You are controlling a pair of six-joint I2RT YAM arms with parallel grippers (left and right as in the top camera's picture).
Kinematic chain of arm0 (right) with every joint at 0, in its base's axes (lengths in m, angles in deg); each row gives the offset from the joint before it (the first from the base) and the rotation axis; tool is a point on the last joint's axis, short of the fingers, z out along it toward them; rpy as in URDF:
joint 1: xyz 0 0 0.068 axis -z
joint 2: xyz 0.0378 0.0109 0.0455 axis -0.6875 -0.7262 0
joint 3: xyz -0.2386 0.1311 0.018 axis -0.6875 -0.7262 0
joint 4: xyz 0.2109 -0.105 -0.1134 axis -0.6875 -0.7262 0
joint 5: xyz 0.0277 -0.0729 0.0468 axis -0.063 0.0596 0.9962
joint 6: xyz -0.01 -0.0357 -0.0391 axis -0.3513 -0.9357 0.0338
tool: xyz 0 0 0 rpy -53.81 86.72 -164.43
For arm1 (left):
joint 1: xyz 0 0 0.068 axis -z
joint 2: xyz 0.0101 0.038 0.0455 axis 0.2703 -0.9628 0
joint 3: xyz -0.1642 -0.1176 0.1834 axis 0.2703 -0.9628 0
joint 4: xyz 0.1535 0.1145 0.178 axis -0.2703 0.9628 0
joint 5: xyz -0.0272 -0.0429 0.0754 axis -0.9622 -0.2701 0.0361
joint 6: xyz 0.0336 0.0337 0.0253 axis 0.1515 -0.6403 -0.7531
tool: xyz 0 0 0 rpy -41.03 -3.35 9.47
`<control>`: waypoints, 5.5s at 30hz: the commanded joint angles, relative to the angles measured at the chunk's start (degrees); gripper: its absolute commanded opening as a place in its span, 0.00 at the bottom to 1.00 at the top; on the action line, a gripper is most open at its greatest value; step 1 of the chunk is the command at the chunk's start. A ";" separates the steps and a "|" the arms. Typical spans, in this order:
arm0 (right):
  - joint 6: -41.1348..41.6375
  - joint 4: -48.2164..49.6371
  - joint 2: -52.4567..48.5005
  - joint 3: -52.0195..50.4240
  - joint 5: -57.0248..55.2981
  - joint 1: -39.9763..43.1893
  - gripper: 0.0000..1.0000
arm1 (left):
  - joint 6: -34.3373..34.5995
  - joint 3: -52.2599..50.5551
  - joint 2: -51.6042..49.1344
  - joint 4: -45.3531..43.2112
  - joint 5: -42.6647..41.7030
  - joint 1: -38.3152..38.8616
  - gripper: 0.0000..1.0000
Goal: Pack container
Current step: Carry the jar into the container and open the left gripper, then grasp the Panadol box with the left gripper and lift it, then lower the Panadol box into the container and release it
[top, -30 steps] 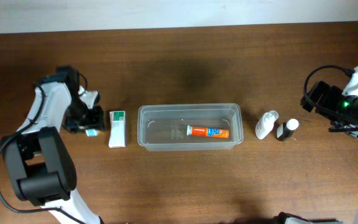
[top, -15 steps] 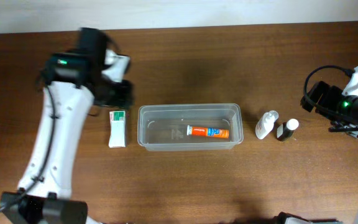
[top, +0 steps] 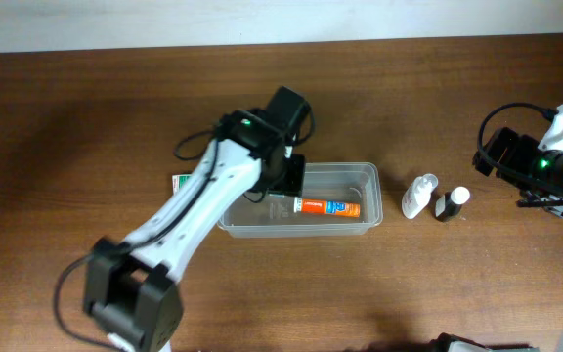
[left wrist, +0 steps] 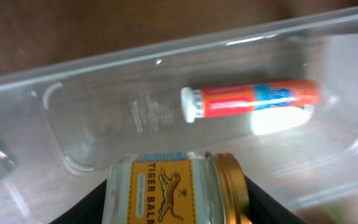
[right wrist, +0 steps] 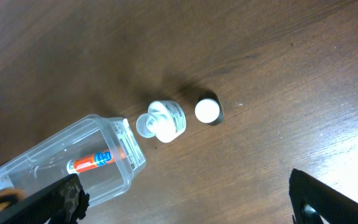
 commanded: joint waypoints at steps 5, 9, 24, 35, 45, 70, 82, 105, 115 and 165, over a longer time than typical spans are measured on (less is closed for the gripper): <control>-0.15 0.04 0.37 0.81 0.72 0.28 0.98 | 4.94 -0.90 -8.76 -2.82 4.00 0.31 0.38; -0.15 0.04 0.37 0.81 0.72 0.28 0.98 | 5.14 -1.27 -11.98 -4.17 4.11 0.42 0.40; -0.15 0.04 0.37 0.79 0.72 0.28 0.98 | 6.60 -0.57 -13.97 -6.16 -0.96 -0.04 0.72; -0.15 0.07 0.37 0.81 0.72 0.28 0.98 | 4.79 8.59 -3.91 4.28 1.70 -0.61 0.68; -0.15 0.04 0.37 0.81 0.72 0.28 0.98 | 4.83 9.94 12.04 20.85 19.12 -9.77 0.85; -0.15 0.07 0.37 0.81 0.72 0.28 0.98 | -10.58 -25.49 1.57 -13.33 7.80 -27.61 0.84; -0.15 0.07 0.37 0.81 0.72 0.28 0.98 | -16.94 -25.49 -0.57 -16.28 7.63 -27.61 0.61; -0.15 0.07 0.37 0.81 0.72 0.28 0.98 | -27.19 -17.11 -0.68 -5.40 7.52 -27.65 0.29; -0.15 0.07 0.37 0.79 0.72 0.28 0.98 | -30.58 11.91 5.73 13.86 7.69 -23.56 0.27; -0.15 0.07 0.37 0.81 0.72 0.28 0.98 | -50.88 14.38 4.50 16.00 8.61 -2.23 1.00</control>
